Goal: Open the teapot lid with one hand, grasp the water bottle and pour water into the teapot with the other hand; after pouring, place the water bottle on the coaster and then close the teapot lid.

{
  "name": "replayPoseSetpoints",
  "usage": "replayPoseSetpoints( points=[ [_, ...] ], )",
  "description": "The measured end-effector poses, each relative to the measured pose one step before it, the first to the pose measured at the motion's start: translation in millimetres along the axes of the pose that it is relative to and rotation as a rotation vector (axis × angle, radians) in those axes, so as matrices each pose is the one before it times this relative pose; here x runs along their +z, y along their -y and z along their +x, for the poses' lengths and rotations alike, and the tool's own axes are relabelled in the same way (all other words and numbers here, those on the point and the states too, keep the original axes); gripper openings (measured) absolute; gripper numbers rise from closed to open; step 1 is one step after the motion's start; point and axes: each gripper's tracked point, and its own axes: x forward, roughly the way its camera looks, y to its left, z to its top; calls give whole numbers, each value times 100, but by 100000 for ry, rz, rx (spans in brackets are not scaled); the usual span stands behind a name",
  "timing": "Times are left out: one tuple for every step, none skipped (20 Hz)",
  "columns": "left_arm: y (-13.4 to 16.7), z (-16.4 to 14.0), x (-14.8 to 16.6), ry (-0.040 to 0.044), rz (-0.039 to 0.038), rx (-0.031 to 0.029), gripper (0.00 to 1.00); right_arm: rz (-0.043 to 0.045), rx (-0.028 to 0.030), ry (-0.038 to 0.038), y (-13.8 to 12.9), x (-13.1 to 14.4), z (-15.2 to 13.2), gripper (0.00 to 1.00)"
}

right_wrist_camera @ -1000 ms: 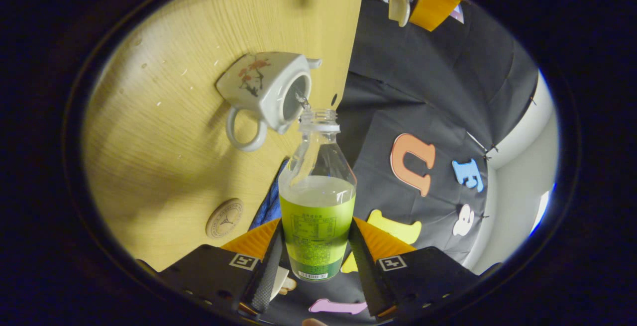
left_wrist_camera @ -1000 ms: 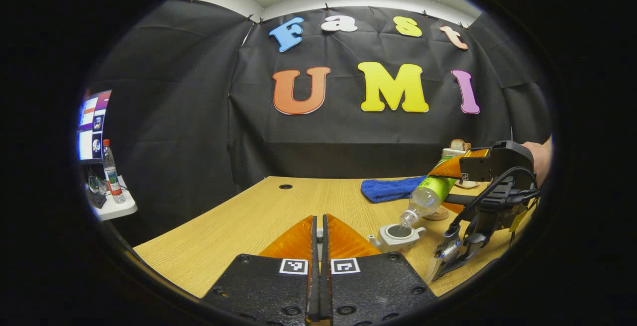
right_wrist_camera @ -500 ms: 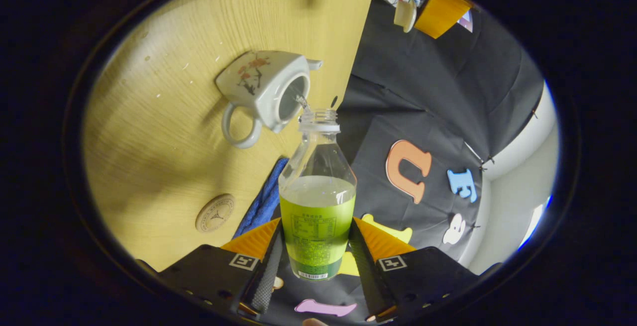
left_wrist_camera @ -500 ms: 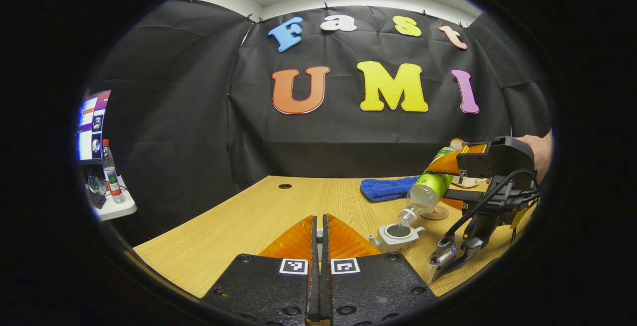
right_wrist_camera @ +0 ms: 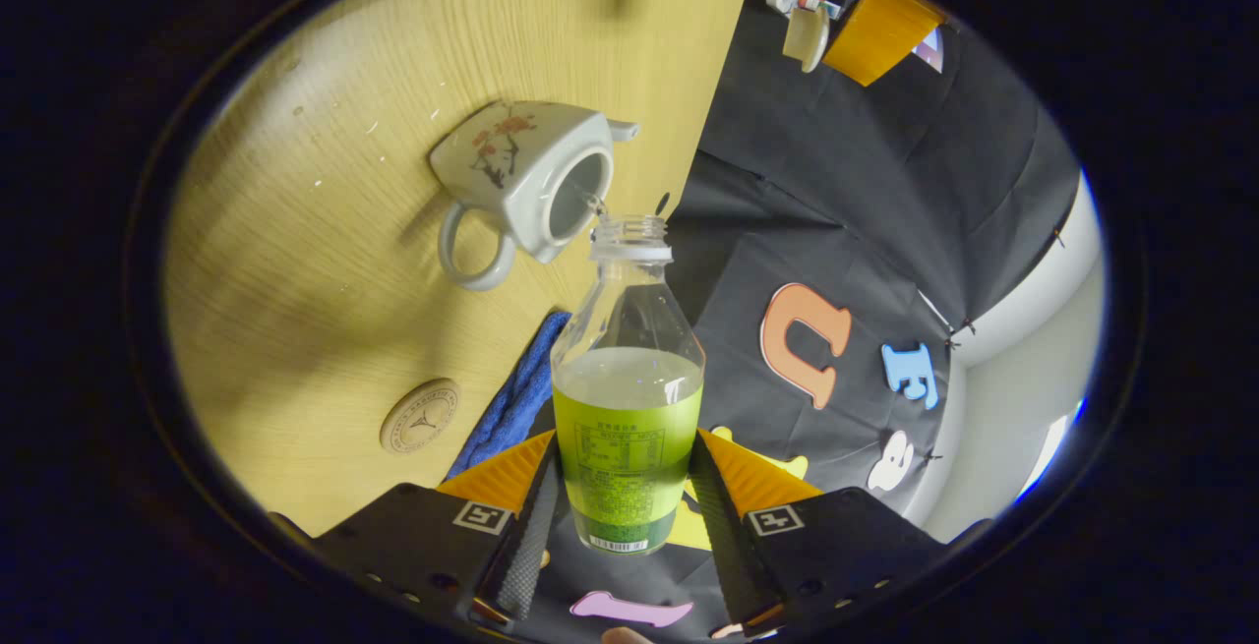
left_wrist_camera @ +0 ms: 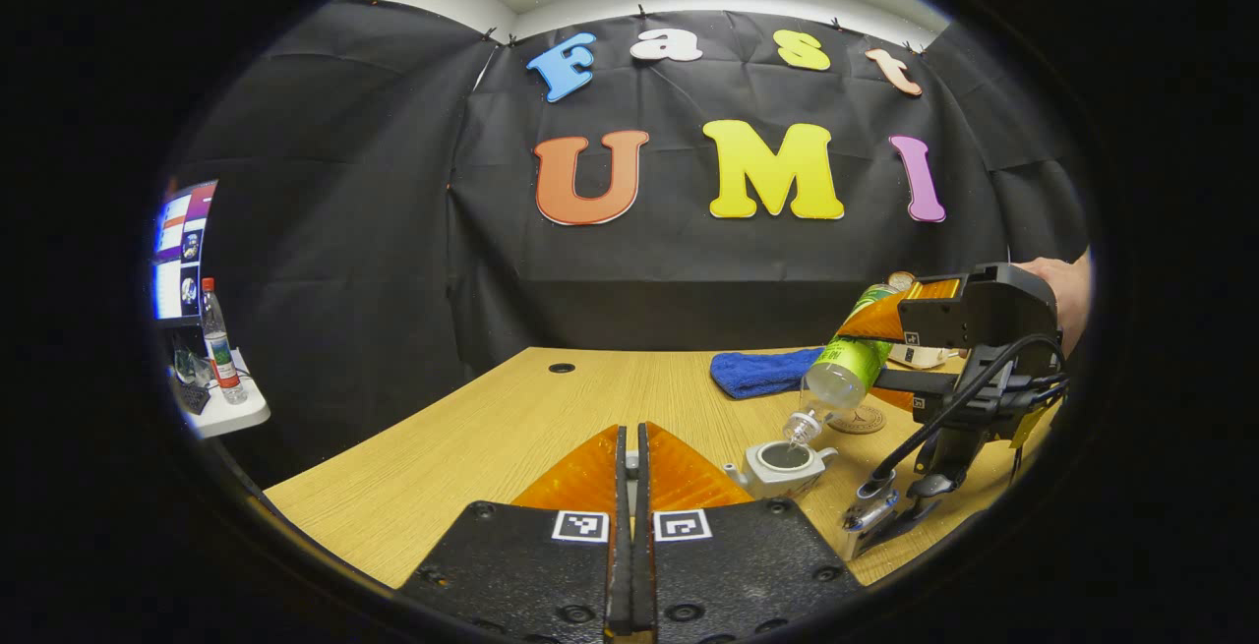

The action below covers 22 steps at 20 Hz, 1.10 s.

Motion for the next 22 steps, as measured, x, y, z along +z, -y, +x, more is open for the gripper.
replayPoseSetpoints(
  points=[
    [72,-64,94,120,49,-62,3,-295,61,-9,2,53,-50,73],
    [37,62,9,160,38,-104,3,-350,22,30,66,35,-30,73],
    [-35,18,28,44,-56,5,3,-218,17,64,-8,-19,-52,73],
    [-46,-16,-49,-95,14,13,3,-342,227,46,-8,3,-4,73],
    [-41,-20,-67,-38,-14,-74,2,-251,166,23,30,13,-4,73],
    [43,-56,98,-68,-71,-18,2,50,178,-57,-12,-56,6,73],
    [-66,-83,9,76,46,33,3,400,-45,9,-6,-103,-4,73],
    [39,-1,35,32,40,3,2,942,-228,265,57,-21,30,73],
    [-35,71,98,145,-14,-8,2,1822,-12,472,-135,71,9,73],
    [16,-83,-52,70,18,-26,2,2926,921,485,-197,2,-81,72],
    [-12,2,-47,-120,68,-182,3,4085,1840,562,-294,26,-116,73],
    [-190,-21,-45,70,245,477,3,4499,2245,593,-402,70,-174,72],
    [-197,-28,87,19,99,584,2,4573,1886,37,-344,-50,-111,72],
    [47,-54,123,233,209,349,2,4204,1976,240,-353,-65,-65,72],
    [-60,-112,158,419,369,253,2,4534,1737,56,-292,-84,2,73],
    [60,1,262,559,505,229,2,5033,1729,65,-438,-208,96,74],
    [74,-38,152,439,351,50,2,5981,1557,90,-204,-121,32,74],
    [115,8,109,306,294,5,2,7061,1867,450,-106,-20,5,73],
    [48,-9,118,200,191,122,2,8551,2943,179,-282,-66,-65,74],
    [23,-45,36,55,56,6,2,9771,3156,-26,-198,-88,-123,72],
    [87,47,41,-5,65,-51,3,9984,2543,424,63,-6,-144,74],
    [43,-114,-3,96,-76,-115,3,9366,1564,969,315,36,-168,75]
  ],
)
